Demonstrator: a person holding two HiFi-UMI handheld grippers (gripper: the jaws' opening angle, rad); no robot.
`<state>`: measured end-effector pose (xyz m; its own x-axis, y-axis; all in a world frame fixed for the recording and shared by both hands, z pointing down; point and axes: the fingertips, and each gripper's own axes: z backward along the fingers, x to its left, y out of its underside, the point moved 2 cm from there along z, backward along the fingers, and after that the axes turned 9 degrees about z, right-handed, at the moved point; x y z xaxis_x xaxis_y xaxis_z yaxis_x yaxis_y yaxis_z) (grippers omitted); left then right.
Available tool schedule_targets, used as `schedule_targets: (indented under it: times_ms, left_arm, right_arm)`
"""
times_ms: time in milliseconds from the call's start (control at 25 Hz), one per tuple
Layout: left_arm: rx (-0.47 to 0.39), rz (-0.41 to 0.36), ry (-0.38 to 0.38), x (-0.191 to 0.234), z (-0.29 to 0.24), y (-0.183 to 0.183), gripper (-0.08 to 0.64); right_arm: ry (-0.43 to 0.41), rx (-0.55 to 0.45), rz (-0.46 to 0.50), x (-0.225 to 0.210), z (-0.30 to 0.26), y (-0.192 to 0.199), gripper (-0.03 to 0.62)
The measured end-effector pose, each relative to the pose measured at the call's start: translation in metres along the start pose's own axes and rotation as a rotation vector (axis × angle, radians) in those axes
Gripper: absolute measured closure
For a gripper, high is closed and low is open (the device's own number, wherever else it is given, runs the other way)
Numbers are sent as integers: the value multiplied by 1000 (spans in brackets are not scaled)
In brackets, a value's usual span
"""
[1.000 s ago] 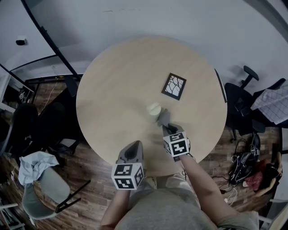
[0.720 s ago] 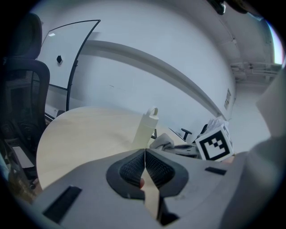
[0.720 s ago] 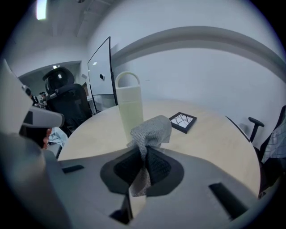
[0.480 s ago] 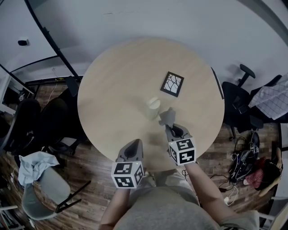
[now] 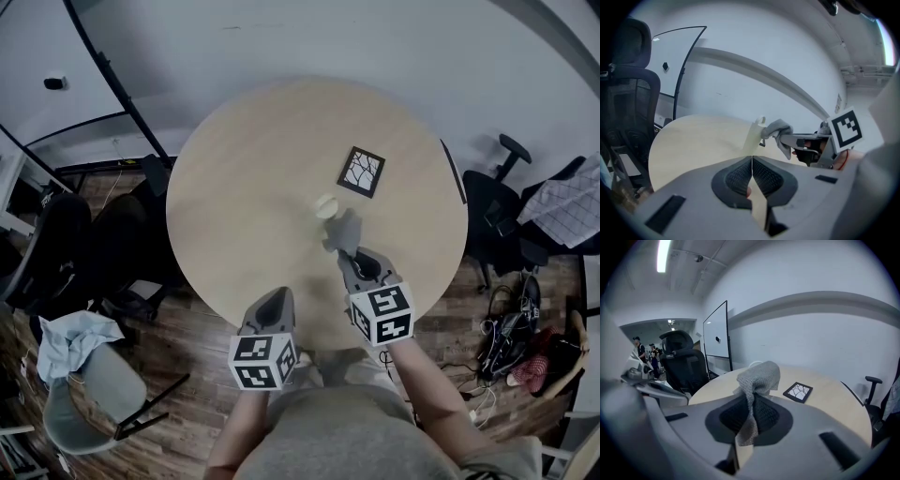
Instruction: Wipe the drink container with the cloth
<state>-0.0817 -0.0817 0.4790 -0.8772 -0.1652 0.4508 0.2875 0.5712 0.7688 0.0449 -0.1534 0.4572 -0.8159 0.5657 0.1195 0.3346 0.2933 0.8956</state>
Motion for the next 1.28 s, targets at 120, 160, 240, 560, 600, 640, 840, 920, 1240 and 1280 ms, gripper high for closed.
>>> schedule_targets:
  times_ms: [120, 160, 240, 560, 600, 640, 840, 920, 1240, 1280]
  left_arm:
    - [-3, 3, -7, 3, 4, 1, 557]
    - [-4, 4, -10, 3, 5, 1, 557]
    - [-5, 6, -14, 5, 7, 1, 557]
    - [-8, 13, -29, 10, 10, 1, 557]
    - [-8, 14, -30, 10, 10, 1, 557]
    - [-8, 14, -31, 11, 9, 1, 557]
    - [-6, 18, -35, 11, 7, 2, 557]
    - [-3, 19, -37, 11, 5, 2, 557]
    - [-6, 27, -52, 14, -2, 0, 557]
    - [-6, 29, -54, 14, -3, 0, 557]
  right_arm:
    - [-21, -17, 12, 8, -1, -8, 580]
    - [-27, -20, 15, 10, -2, -10, 580]
    - [-38, -20, 20, 13, -5, -12, 580]
    - [-74, -4, 35, 24, -21, -12, 580]
    - [-80, 0, 38, 25, -23, -11, 580]
    - [-85, 4, 39, 26, -25, -11, 580]
    - [-110, 32, 39, 30, -38, -4, 580]
    - [-119, 48, 41, 30, -43, 1, 580]
    - [-149, 104, 51, 32, -61, 20, 580]
    - [-155, 111, 52, 32, -63, 23, 580]
